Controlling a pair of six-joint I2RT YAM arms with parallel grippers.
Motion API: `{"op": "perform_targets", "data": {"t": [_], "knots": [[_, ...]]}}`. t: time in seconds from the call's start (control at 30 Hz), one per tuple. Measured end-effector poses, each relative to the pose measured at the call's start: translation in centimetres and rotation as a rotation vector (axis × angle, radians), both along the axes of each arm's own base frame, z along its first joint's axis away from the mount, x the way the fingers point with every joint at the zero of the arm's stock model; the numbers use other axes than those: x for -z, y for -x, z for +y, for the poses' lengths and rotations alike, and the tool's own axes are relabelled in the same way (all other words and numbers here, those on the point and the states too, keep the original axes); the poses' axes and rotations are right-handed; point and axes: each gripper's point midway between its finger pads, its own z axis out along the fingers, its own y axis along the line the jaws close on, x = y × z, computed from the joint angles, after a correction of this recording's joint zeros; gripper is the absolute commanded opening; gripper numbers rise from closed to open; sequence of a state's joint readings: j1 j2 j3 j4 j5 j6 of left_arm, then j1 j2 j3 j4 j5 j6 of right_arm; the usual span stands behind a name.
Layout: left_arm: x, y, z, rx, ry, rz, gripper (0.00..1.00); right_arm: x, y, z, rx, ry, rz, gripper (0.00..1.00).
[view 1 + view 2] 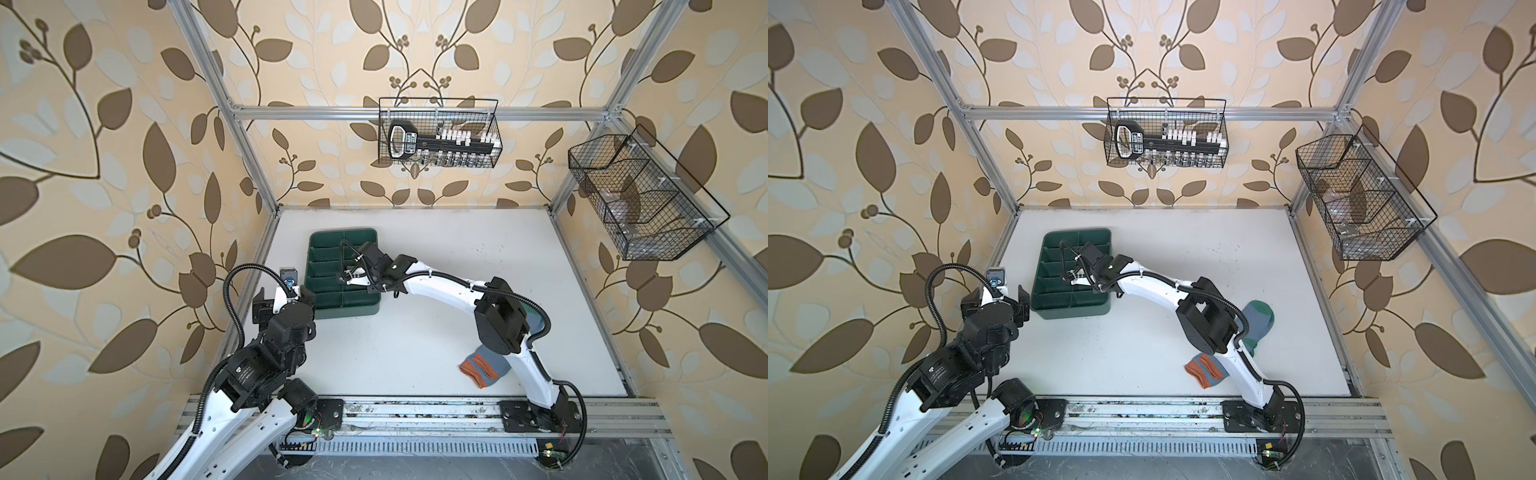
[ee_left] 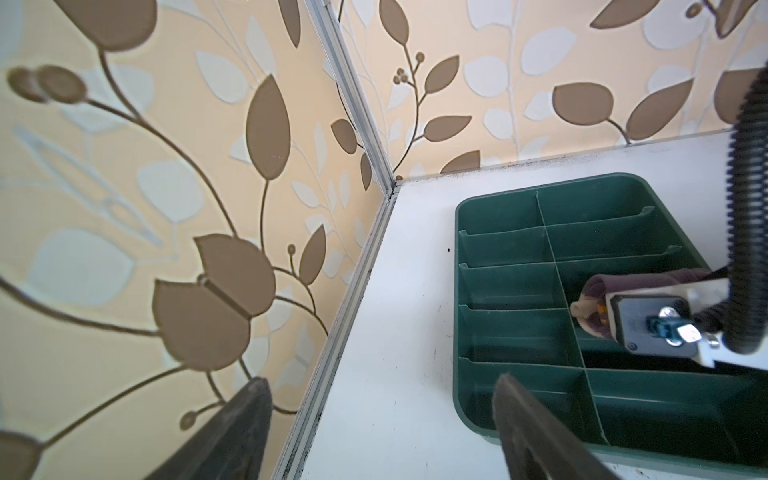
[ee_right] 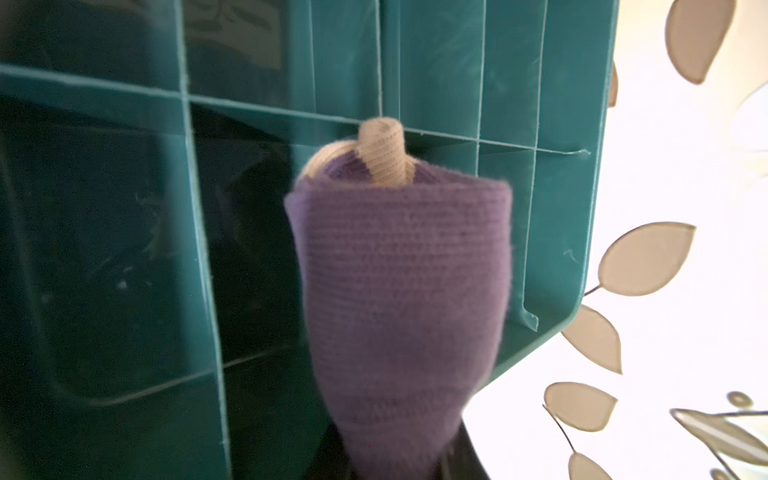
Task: Roll the socks
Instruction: 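Lower the rolled purple sock into a tray compartment and open the right gripper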
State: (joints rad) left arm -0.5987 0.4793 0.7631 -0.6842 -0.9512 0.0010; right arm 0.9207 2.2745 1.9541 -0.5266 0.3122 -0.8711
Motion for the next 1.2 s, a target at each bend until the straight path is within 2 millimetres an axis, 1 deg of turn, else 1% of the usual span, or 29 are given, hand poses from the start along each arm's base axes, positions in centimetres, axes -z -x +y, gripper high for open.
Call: {"op": "perform_targets", "data": {"t": [0.13, 0.3, 0.4, 0.53, 0.63, 0.77, 0.93, 1.03, 1.1, 1.13, 1.2], "knots": [[0.0, 0.0, 0.0, 0.001, 0.001, 0.0, 0.85, 0.3, 0.2, -0.4, -0.016, 0.035, 0.001, 0.0], [0.0, 0.0, -0.1, 0.004, 0.003, 0.0, 0.85, 1.5, 0.5, -1.3, -0.034, 0.092, -0.001, 0.0], [0.0, 0.0, -0.1, 0.008, 0.005, 0.001, 0.86, 1.5, 0.6, -1.3, -0.045, 0.1, 0.0, 0.0], [0.1, 0.0, -0.2, 0.013, 0.007, 0.003, 0.86, 1.7, 1.1, -0.8, -0.071, 0.119, 0.024, 0.0], [0.2, -0.1, -0.4, 0.023, 0.011, 0.006, 0.86, 2.4, 2.0, -0.3, -0.113, 0.14, 0.074, 0.0], [0.2, -0.1, -0.5, 0.028, 0.013, 0.008, 0.86, 4.0, 3.4, 0.2, -0.18, 0.162, 0.166, 0.0], [0.7, -0.3, -0.6, 0.032, 0.01, 0.016, 0.86, 4.8, 5.1, -0.1, -0.24, 0.171, 0.262, 0.0], [1.2, -0.4, -0.8, 0.039, 0.008, 0.025, 0.86, 5.2, 5.7, -0.7, -0.27, 0.164, 0.324, 0.0], [1.3, -0.6, -1.1, 0.048, 0.01, 0.03, 0.87, 5.8, 6.0, -1.5, -0.283, 0.154, 0.376, 0.0], [1.4, -0.7, -1.1, 0.05, 0.01, 0.031, 0.87, 6.0, 6.1, -2.0, -0.285, 0.149, 0.4, 0.0], [1.4, -0.8, -1.3, 0.053, 0.012, 0.031, 0.87, 6.6, 6.5, -3.9, -0.275, 0.144, 0.463, 0.0]]}}
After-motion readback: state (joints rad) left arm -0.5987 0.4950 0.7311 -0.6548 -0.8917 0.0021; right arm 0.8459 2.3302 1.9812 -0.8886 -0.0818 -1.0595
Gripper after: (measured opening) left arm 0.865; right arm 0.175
